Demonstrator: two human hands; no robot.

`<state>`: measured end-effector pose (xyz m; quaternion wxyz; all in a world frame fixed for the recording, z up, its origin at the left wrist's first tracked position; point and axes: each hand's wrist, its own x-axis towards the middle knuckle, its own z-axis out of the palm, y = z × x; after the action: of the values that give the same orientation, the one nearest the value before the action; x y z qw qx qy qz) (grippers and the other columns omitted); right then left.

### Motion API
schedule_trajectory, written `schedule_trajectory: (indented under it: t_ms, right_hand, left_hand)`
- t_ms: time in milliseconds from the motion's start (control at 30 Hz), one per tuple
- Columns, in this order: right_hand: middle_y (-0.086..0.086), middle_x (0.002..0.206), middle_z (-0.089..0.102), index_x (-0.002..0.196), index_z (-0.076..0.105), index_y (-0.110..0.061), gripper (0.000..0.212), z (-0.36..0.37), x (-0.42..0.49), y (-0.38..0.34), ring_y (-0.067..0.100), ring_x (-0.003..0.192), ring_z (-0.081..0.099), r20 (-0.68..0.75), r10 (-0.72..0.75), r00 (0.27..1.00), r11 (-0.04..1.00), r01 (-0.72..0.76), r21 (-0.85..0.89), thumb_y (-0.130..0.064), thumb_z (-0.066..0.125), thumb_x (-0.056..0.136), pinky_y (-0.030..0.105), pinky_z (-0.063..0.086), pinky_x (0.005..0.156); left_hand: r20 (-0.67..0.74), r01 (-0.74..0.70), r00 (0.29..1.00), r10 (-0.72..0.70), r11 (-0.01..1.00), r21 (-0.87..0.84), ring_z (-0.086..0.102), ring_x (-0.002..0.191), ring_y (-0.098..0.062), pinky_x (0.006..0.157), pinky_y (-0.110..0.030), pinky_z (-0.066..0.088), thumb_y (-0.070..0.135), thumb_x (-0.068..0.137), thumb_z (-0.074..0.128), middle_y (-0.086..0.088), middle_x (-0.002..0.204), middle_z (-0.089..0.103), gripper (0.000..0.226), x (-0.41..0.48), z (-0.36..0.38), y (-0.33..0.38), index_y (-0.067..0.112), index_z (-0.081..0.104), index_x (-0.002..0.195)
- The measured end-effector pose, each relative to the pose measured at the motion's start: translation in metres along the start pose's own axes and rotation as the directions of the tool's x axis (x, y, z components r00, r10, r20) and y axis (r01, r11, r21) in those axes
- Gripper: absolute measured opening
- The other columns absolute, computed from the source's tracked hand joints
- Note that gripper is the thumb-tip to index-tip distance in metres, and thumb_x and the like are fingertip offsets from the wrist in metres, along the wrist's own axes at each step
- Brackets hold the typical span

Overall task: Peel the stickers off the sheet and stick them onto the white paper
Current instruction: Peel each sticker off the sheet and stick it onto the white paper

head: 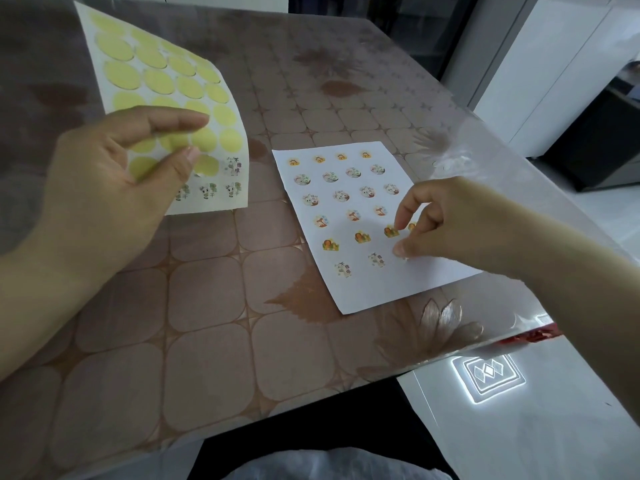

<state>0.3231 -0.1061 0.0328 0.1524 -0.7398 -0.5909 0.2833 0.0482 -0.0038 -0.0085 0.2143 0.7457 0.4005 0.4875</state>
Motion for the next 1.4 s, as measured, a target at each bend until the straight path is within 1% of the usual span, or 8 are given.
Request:
schedule_trajectory:
  t_ms: [233, 367, 567, 667, 800, 1067, 1167, 1400]
  right_hand:
    - [-0.012, 0.073, 0.050, 0.080, 0.059, -0.022, 0.032, -0.008, 0.005, -0.003, 0.010, 0.063, 0.049, 0.014, 0.079, 0.997, 0.968, -0.073, -0.239, -0.044, 0.078, 0.066, 0.025, 0.033, 0.055]
    - [-0.011, 0.067, 0.052, 0.074, 0.059, -0.014, 0.035, -0.008, 0.001, 0.010, 0.009, 0.061, 0.045, 0.015, 0.122, 0.992, 0.991, -0.121, -0.057, -0.046, 0.071, 0.071, 0.023, 0.031, 0.056]
    - [-0.014, 0.036, 0.037, 0.059, 0.045, -0.015, 0.041, 0.003, -0.003, 0.020, 0.003, 0.036, 0.034, -0.163, -0.005, 0.987, 1.000, 0.008, 0.017, -0.040, 0.078, 0.065, 0.012, 0.027, 0.042]
    - [-0.012, 0.041, 0.036, 0.057, 0.044, -0.017, 0.045, 0.012, 0.001, 0.022, 0.007, 0.042, 0.030, -0.209, -0.041, 0.977, 0.999, 0.039, -0.014, -0.046, 0.079, 0.058, 0.026, 0.034, 0.051]
    - [-0.008, 0.050, 0.037, 0.057, 0.046, -0.017, 0.042, 0.017, 0.011, 0.012, 0.011, 0.049, 0.031, -0.202, -0.079, 0.976, 0.996, 0.070, -0.052, -0.046, 0.077, 0.062, 0.024, 0.026, 0.049]
    - [-0.017, 0.072, 0.058, 0.077, 0.055, -0.030, 0.022, 0.034, 0.022, -0.041, 0.001, 0.066, 0.054, -0.261, -0.372, 0.891, 0.928, 0.361, -0.089, -0.052, 0.055, 0.078, 0.022, 0.045, 0.062]
    - [-0.017, 0.090, 0.065, 0.098, 0.051, -0.032, 0.017, 0.042, 0.030, -0.067, -0.002, 0.078, 0.061, -0.216, -0.395, 0.893, 0.904, 0.419, 0.081, -0.042, 0.056, 0.086, 0.015, 0.049, 0.060]
    - [0.005, 0.073, 0.072, 0.093, 0.061, -0.027, 0.018, 0.069, 0.042, -0.085, 0.023, 0.074, 0.069, -0.385, -0.373, 0.844, 0.688, 0.530, 0.496, -0.015, 0.069, 0.082, 0.043, 0.055, 0.074]
  left_hand:
    - [0.046, -0.048, 0.998, 0.051, 0.996, -0.069, 0.055, 0.107, 0.011, 0.095, -0.012, 0.042, 0.025, 0.091, 0.058, 0.039, 0.101, 0.061, 0.022, -0.001, -0.003, 0.005, 0.041, 0.060, 0.107]
    - [0.070, -0.013, 0.997, 0.023, 0.991, -0.130, 0.058, 0.113, 0.000, 0.099, -0.026, 0.046, 0.026, 0.091, 0.060, 0.027, 0.108, 0.065, 0.022, -0.001, -0.003, 0.005, 0.039, 0.062, 0.107]
    - [0.120, 0.173, 0.983, -0.140, 0.926, -0.335, 0.064, 0.107, -0.007, 0.092, -0.026, 0.052, 0.017, 0.087, 0.064, 0.014, 0.106, 0.069, 0.023, -0.002, 0.002, 0.010, 0.035, 0.069, 0.100]
    - [0.175, 0.266, 0.962, -0.209, 0.861, -0.434, 0.066, 0.099, -0.009, 0.086, -0.023, 0.054, 0.015, 0.084, 0.062, 0.009, 0.106, 0.069, 0.023, -0.001, 0.003, 0.014, 0.031, 0.069, 0.098]
    - [0.242, 0.337, 0.938, -0.246, 0.808, -0.483, 0.068, 0.098, -0.012, 0.085, -0.027, 0.055, 0.019, 0.078, 0.061, 0.007, 0.107, 0.069, 0.025, -0.002, 0.003, 0.018, 0.029, 0.069, 0.099]
    - [0.226, 0.355, 0.933, -0.281, 0.827, -0.436, 0.065, 0.100, -0.012, 0.094, -0.036, 0.050, 0.012, 0.090, 0.059, 0.011, 0.104, 0.071, 0.023, -0.001, 0.002, 0.016, 0.031, 0.071, 0.095]
    - [0.225, 0.341, 0.937, -0.269, 0.848, -0.407, 0.062, 0.094, -0.007, 0.092, -0.034, 0.047, 0.018, 0.088, 0.060, 0.015, 0.101, 0.070, 0.019, 0.000, 0.001, 0.017, 0.032, 0.071, 0.096]
    - [0.280, 0.393, 0.917, -0.283, 0.761, -0.517, 0.065, 0.105, -0.021, 0.099, -0.045, 0.047, 0.020, 0.079, 0.064, 0.002, 0.103, 0.071, 0.020, 0.000, 0.000, 0.020, 0.029, 0.074, 0.093]
